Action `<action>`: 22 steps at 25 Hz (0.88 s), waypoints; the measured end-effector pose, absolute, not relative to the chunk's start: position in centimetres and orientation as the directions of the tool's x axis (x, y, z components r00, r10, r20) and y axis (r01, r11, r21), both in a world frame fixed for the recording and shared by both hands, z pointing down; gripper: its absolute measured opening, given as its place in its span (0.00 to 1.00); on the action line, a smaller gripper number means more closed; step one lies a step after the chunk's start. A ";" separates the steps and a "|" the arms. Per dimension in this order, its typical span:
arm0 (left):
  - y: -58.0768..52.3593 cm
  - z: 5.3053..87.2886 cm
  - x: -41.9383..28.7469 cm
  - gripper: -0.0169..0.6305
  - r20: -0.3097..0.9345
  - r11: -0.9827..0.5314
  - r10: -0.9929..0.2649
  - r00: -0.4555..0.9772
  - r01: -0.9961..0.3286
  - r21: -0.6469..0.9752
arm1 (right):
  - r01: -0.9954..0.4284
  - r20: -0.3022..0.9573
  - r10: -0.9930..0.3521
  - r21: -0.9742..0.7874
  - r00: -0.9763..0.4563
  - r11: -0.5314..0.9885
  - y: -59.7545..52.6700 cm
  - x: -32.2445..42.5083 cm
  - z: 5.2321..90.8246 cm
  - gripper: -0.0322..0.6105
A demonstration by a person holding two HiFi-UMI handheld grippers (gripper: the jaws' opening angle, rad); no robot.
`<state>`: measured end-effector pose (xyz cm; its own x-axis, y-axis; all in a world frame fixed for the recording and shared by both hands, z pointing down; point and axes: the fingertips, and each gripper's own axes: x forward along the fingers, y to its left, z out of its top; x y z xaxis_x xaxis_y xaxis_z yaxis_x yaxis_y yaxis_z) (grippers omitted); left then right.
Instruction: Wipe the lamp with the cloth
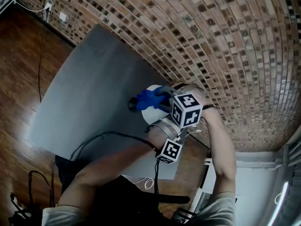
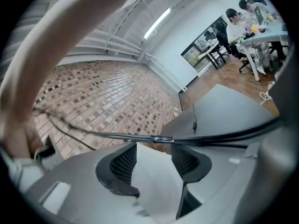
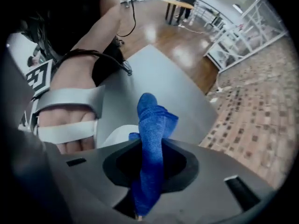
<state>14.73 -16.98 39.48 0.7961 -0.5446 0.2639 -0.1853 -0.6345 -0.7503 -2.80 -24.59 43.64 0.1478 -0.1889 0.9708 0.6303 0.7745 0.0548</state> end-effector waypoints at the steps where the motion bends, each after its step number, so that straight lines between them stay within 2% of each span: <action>1: -16.8 39.5 14.9 0.40 0.265 -0.632 -0.544 0.796 -0.182 -0.753 | 0.629 0.969 -0.133 -0.029 0.209 0.777 -24.3 -3.0 45.5 0.19; 3: -16.4 39.6 15.3 0.40 0.267 -0.633 -0.542 0.797 -0.178 -0.753 | 0.607 0.952 -0.040 -0.161 0.305 0.779 -24.0 -3.5 49.4 0.19; 5: -16.1 39.7 15.5 0.40 0.271 -0.630 -0.540 0.797 -0.169 -0.758 | 0.592 0.947 -0.007 -0.194 0.320 0.782 -25.0 -4.5 53.2 0.19; 6: -16.0 39.8 15.7 0.40 0.272 -0.626 -0.538 0.798 -0.163 -0.762 | 0.592 0.956 -0.041 -0.146 0.290 0.793 -26.4 -5.2 54.6 0.19; 8: -15.6 39.9 16.1 0.40 0.270 -0.624 -0.529 0.804 -0.153 -0.766 | 0.571 0.965 -0.193 0.058 0.178 0.819 -31.1 -6.7 54.8 0.19; 9: -15.4 39.9 16.2 0.40 0.267 -0.623 -0.525 0.808 -0.151 -0.768 | 0.529 0.960 -0.257 0.160 0.114 0.833 -33.3 -7.1 53.2 0.19; 11: -15.3 40.0 16.2 0.40 0.259 -0.618 -0.523 0.812 -0.151 -0.771 | 0.405 0.959 -0.282 0.255 0.007 0.878 -35.6 -7.2 47.3 0.19; 13: -15.8 40.0 15.8 0.40 0.258 -0.621 -0.523 0.812 -0.157 -0.768 | 0.299 0.980 -0.193 0.199 -0.049 0.933 -35.3 -6.2 41.1 0.19; 16: -16.6 39.6 15.2 0.40 0.254 -0.635 -0.522 0.814 -0.172 -0.753 | 0.226 0.998 0.021 -0.007 -0.060 0.974 -32.3 -4.1 36.5 0.19; 19: -16.9 39.3 15.1 0.40 0.247 -0.640 -0.515 0.821 -0.177 -0.748 | 0.243 0.986 0.165 -0.169 0.039 0.955 -29.7 -2.4 40.4 0.19; 22: -16.6 39.4 15.2 0.40 0.240 -0.636 -0.509 0.827 -0.173 -0.752 | 0.260 0.982 0.141 -0.170 0.127 0.951 -31.0 -2.0 47.7 0.19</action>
<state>15.25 -16.58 39.42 0.8266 -0.5091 0.2400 -0.1732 -0.6358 -0.7522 -2.03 -31.01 47.66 0.1270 0.1406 0.9819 0.2600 0.9506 -0.1698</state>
